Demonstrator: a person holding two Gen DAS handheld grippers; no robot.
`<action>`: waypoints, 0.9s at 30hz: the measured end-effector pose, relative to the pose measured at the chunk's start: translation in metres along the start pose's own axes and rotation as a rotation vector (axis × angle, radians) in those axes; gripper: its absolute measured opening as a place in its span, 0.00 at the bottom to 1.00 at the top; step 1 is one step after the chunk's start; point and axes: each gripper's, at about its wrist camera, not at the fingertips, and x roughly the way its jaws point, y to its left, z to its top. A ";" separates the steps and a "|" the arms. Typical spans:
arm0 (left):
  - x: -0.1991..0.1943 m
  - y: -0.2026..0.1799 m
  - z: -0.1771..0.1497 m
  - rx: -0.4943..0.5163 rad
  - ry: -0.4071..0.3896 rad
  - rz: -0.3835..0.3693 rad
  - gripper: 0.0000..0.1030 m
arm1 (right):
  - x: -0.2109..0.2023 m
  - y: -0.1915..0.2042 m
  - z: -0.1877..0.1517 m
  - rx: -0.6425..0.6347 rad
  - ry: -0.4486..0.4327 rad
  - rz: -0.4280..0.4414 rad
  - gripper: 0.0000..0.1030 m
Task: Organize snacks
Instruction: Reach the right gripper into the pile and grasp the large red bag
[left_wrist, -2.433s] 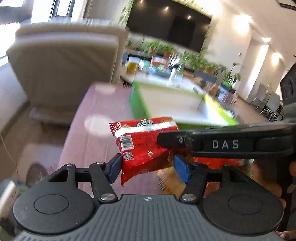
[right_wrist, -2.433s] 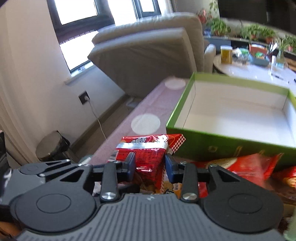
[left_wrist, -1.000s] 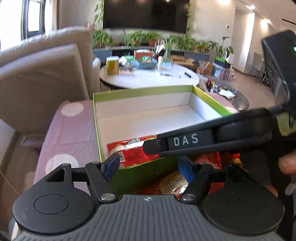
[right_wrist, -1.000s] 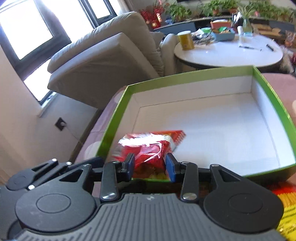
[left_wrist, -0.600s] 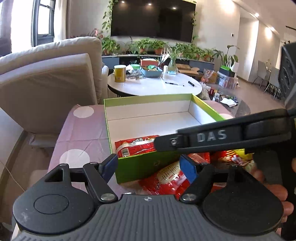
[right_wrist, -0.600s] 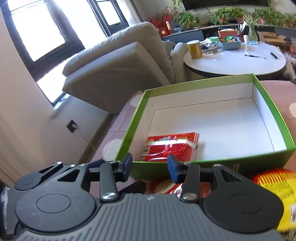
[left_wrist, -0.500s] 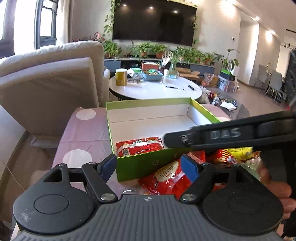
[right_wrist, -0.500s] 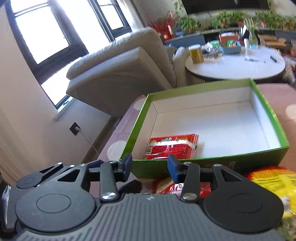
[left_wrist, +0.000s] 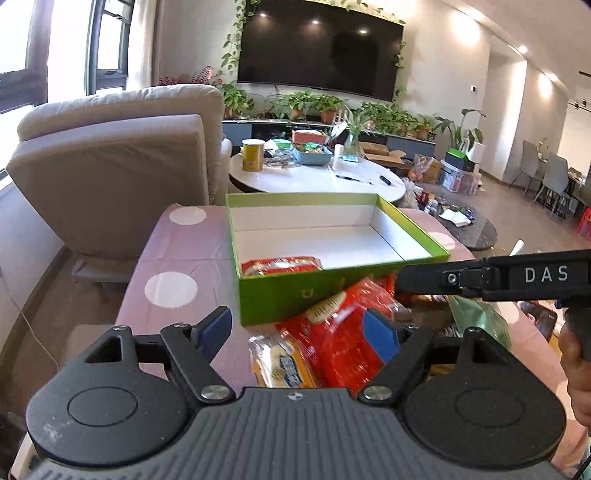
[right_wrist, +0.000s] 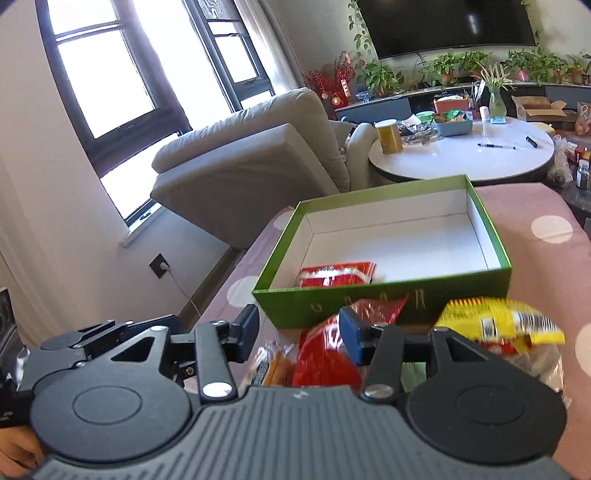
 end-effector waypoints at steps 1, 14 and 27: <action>0.001 -0.001 0.000 0.004 0.002 -0.008 0.74 | -0.001 0.000 -0.002 0.002 0.004 0.005 0.78; 0.023 -0.039 -0.023 0.104 0.093 -0.143 0.67 | -0.005 -0.007 -0.013 0.019 0.024 0.068 0.78; 0.065 -0.037 -0.028 0.067 0.189 -0.108 0.66 | 0.023 -0.019 -0.019 0.014 0.043 -0.085 0.78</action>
